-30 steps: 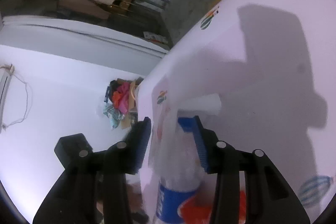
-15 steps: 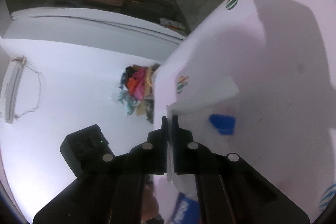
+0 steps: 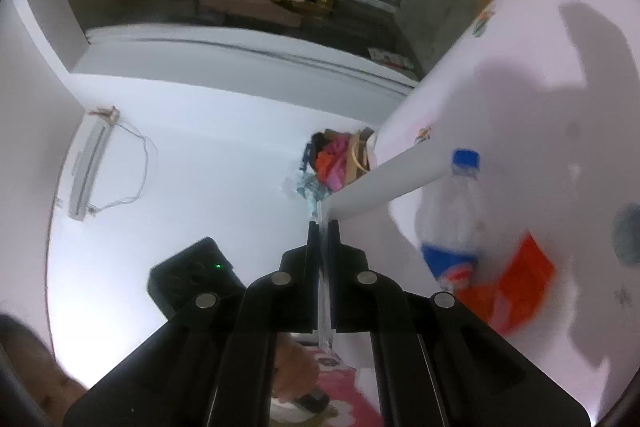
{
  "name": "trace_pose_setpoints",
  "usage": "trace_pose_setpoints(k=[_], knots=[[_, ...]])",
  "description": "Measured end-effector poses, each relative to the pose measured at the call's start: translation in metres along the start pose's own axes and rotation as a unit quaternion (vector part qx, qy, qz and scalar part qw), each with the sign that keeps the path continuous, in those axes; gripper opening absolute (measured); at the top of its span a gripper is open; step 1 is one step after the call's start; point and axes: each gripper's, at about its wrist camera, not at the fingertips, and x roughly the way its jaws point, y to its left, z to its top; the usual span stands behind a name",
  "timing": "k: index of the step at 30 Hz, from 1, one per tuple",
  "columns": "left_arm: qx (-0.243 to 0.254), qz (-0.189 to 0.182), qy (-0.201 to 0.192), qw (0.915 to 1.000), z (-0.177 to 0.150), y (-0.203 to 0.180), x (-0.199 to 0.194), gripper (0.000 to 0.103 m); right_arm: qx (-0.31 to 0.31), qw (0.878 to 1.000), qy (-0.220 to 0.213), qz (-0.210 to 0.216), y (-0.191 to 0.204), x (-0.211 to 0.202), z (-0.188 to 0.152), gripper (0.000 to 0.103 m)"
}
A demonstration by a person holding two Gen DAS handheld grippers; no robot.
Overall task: Collect trash
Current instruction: 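Move the left tool to the clear red-printed plastic bag while the right tool approaches the red wrapper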
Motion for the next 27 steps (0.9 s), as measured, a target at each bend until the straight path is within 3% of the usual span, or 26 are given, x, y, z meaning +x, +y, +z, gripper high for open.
trace_pose_setpoints(k=[3,8,10,13,16,20,24,27], knots=[[0.003,-0.035,0.020,0.9992,-0.026,-0.026,0.001,0.008,0.025,1.000,-0.014,0.010,-0.015,-0.037,-0.028,0.003],[0.012,-0.058,0.058,0.9966,-0.071,-0.053,0.011,0.009,0.084,0.996,-0.028,-0.011,-0.060,-0.076,-0.070,0.003],[0.021,-0.051,0.075,0.9956,-0.092,-0.061,0.018,0.009,0.106,0.993,-0.033,-0.038,-0.081,-0.089,-0.085,0.006],[0.032,-0.029,0.098,0.9943,-0.119,-0.066,0.026,0.009,0.119,0.986,-0.036,-0.112,-0.106,-0.107,-0.100,0.008],[0.044,0.000,0.109,0.9931,-0.135,-0.066,0.031,0.009,0.106,0.972,-0.045,-0.205,-0.111,-0.123,-0.108,0.029],[0.047,0.016,0.107,0.9931,-0.145,-0.065,0.031,0.009,0.060,0.960,-0.066,-0.267,-0.098,-0.129,-0.111,0.048],[0.070,0.039,0.092,0.9926,-0.145,-0.068,0.029,0.009,0.011,0.942,-0.102,-0.321,-0.082,-0.140,-0.110,0.049],[0.085,0.060,0.075,0.9917,-0.139,-0.069,0.030,0.009,-0.025,0.939,-0.120,-0.321,-0.068,-0.132,-0.107,0.049]])
